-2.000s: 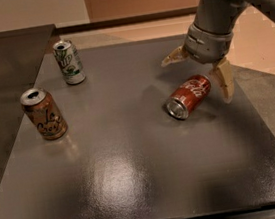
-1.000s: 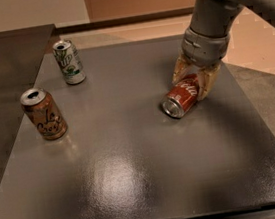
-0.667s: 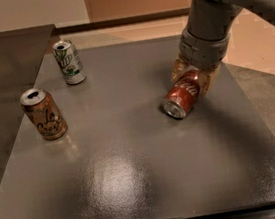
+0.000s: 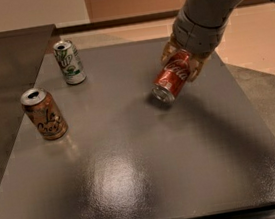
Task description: Place coke can upright
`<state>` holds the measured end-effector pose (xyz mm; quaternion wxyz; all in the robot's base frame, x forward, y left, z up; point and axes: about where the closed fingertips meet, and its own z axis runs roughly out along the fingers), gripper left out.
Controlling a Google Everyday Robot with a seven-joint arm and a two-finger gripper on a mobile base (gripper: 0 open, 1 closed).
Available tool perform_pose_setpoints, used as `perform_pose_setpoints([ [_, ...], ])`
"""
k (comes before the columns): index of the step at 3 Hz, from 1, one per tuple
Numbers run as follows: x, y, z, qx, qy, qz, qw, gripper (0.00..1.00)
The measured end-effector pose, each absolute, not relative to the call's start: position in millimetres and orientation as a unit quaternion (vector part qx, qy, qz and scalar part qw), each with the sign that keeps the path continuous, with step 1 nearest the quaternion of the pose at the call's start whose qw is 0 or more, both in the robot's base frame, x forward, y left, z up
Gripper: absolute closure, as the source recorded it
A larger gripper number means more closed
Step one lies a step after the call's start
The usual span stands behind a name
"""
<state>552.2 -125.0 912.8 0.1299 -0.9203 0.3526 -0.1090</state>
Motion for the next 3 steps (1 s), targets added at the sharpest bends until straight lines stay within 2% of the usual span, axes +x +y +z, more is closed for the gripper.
perform_pose_setpoints([
  [1,572.0,-101.0,949.4,-0.913,0.328,-0.157,0.188,1.0],
  [3,571.6,-98.7,952.8,-0.915,0.318,-0.173,0.181,1.0],
])
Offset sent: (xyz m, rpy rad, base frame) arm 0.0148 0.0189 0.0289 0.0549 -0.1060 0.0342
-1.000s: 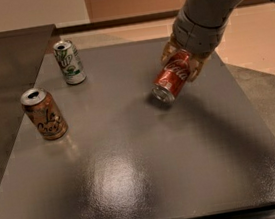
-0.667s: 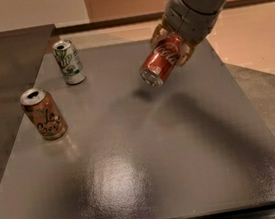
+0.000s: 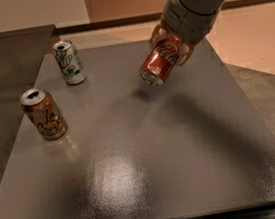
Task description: Place coke can upright
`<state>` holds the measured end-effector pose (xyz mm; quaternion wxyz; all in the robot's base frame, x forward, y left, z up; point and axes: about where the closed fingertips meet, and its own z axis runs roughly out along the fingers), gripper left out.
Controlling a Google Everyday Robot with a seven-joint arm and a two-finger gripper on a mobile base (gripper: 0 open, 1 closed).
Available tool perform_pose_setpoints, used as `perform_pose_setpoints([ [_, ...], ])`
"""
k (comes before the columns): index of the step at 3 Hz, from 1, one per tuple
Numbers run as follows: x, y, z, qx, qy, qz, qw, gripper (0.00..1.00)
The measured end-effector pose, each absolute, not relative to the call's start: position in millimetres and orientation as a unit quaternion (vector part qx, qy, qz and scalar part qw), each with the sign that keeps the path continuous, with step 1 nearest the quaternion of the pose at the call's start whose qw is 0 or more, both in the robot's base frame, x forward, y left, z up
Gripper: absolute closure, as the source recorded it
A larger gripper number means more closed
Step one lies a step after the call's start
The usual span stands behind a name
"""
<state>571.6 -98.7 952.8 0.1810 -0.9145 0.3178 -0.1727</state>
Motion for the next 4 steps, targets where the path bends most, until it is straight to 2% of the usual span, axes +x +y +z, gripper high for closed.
perform_pose_setpoints([
  [2,571,-92,970,-0.927,0.202,-0.288,0.129,1.0],
  [4,579,-93,980,-0.913,0.066,-0.377,0.143,1.0],
])
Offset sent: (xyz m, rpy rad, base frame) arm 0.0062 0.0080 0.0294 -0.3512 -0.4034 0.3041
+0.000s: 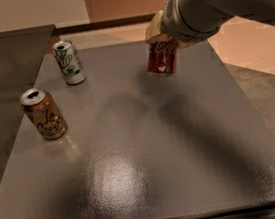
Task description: Place coke can upright
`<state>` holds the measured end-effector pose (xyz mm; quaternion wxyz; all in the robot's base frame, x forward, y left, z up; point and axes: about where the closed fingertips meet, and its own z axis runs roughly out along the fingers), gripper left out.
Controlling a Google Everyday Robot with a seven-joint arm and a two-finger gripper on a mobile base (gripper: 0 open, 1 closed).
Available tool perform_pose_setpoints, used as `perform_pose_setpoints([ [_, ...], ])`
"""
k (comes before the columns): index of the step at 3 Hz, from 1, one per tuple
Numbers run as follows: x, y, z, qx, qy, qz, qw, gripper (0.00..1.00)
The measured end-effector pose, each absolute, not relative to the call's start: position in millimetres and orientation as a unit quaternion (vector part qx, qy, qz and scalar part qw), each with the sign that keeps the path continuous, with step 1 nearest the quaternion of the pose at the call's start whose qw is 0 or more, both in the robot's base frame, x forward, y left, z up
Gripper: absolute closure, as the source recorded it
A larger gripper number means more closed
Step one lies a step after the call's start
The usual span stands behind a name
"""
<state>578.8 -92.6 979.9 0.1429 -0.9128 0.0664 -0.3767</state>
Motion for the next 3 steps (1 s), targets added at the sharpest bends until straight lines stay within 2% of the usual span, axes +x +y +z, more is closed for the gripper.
perform_pose_setpoints([
  [3,578,-80,973,-0.879,-0.084,-0.433,0.182,1.0],
])
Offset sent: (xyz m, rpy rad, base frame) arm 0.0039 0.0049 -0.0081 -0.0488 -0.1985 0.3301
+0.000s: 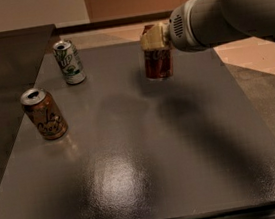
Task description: Place coke can upright
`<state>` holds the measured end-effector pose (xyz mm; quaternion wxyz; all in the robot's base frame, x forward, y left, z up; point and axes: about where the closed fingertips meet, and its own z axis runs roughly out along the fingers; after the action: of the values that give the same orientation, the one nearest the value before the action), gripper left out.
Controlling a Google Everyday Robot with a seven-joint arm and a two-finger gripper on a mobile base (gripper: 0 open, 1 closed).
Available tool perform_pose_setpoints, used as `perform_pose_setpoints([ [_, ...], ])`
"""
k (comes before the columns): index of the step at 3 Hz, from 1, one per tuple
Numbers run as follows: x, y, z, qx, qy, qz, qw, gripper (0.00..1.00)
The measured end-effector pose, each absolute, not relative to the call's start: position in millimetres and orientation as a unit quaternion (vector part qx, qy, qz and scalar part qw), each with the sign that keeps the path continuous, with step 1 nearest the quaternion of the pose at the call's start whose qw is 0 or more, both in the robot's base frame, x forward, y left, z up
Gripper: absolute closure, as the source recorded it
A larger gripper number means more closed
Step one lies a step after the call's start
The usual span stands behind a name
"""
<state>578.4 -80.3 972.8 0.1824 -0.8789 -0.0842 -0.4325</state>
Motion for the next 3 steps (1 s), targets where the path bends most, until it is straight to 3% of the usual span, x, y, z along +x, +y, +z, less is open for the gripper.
perform_pose_setpoints([
  [3,579,-55,957,-0.821,-0.144,-0.514,0.203,1.0],
])
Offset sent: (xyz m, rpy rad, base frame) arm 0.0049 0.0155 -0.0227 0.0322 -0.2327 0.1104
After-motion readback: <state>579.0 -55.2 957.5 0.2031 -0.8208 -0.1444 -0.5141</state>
